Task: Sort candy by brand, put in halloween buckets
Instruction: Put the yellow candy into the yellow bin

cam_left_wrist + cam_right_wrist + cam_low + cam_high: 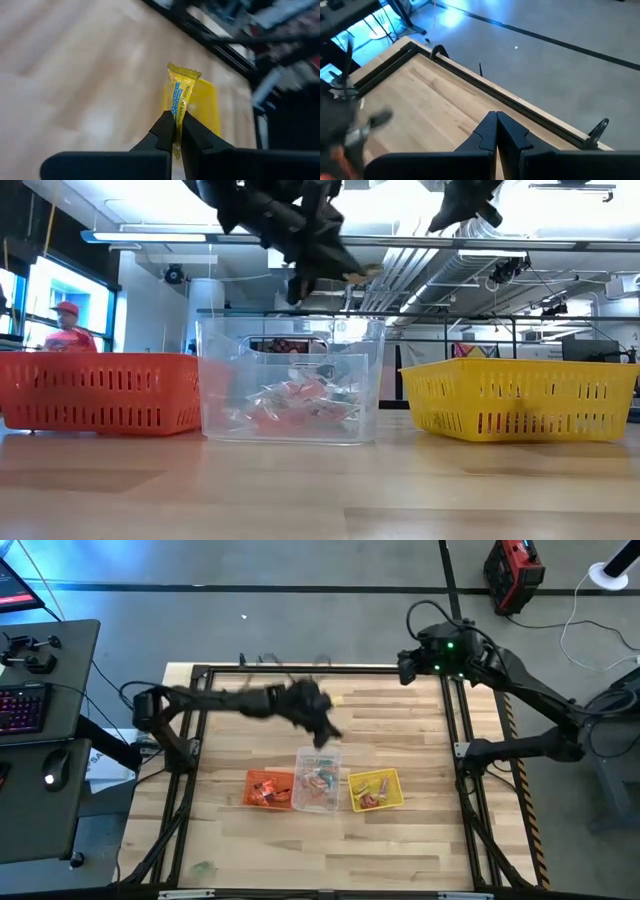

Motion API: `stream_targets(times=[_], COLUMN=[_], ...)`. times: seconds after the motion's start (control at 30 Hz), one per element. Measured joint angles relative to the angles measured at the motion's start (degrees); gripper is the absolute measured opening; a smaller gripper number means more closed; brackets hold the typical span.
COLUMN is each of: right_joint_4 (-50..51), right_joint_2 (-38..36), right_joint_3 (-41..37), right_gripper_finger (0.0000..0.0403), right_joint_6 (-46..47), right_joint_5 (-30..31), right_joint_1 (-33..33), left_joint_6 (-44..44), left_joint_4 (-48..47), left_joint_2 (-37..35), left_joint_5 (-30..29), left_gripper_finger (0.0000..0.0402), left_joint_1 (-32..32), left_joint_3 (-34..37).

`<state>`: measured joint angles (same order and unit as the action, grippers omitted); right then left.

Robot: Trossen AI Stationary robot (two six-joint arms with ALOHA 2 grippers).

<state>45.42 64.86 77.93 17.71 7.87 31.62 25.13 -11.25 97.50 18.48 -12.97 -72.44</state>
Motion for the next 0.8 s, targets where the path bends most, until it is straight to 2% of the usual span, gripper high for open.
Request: stream_targets(times=[0.13,0.33,0.5,0.63,0.8], right_joint_4=[0.3,0.4,1.0,2.5,4.4], right_joint_2=[-0.6,-0.3,-0.3,-0.3,-0.3], right_joint_3=[0.0,0.0,0.0,0.0,0.0], right_gripper_finger=[0.0000,0.0000,0.0000,0.0000,0.0000], right_joint_6=[0.4,5.1,7.0,8.4,10.6], right_joint_5=[-2.7,-3.9,0.8,3.1,3.3], right_joint_1=[-0.7,-4.2,-7.6,-9.0,-9.6], left_joint_6=[-1.3,-6.2,-7.6,-6.1,-5.3], left_joint_4=[9.5,8.9,9.5,9.1,8.4], left_joint_2=[3.1,13.6,20.7,24.9,26.6], left_joint_5=[-0.5,1.3,2.7,-4.0,-10.2], left_gripper_finger=[0.0000,0.0000,0.0001,0.0017,0.0061], left_joint_1=[6.8,10.1,14.3,17.4,17.8], left_joint_3=[2.0,-5.4,-12.0,-15.5,-17.9])
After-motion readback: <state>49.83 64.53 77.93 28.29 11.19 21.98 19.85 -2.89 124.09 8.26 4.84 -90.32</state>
